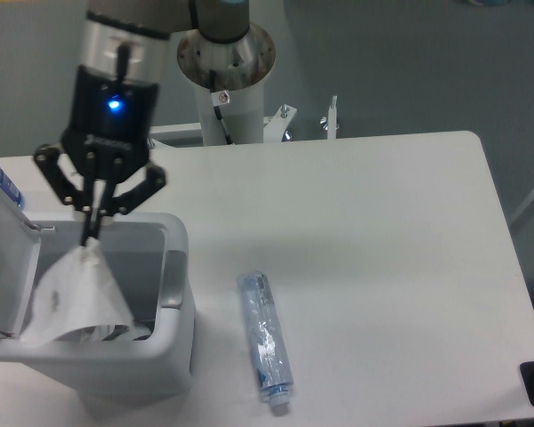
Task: Place the trash in the trash can
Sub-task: 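Open the gripper to drop the wrapper into the trash can, then move the open gripper toward the blue-and-white tube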
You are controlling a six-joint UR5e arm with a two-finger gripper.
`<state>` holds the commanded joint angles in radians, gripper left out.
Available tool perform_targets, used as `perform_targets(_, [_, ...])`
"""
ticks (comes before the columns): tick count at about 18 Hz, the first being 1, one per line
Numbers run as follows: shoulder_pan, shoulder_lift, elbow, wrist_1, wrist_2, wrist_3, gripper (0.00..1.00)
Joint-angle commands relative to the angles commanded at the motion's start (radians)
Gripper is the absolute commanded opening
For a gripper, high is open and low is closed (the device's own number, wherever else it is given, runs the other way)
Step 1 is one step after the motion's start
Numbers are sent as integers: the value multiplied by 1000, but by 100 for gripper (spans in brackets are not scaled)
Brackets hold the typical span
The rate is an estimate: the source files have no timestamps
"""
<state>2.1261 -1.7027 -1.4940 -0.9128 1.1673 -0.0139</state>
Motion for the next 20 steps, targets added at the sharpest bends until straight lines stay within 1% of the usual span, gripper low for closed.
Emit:
perform_targets(1, [0,0,1,-1,2,12,100])
perform_targets(4, [18,0,3,-5,-2,-6,100])
perform_targets(7, [60,5,17,-5,0,-6,100])
perform_targets(9, [113,6,43,-5,-2,-6,100])
perform_targets(11, [171,-6,67,-3,0,-8,100])
perform_targets(15, [287,-41,74,-1,21,11,100])
perform_targets(17, [336,-54,77,-1,28,46,100])
perform_targets(18, [353,-66,84,-3,31,66,100])
perform_targets(20, [373,-78,95,-3,79,101,100])
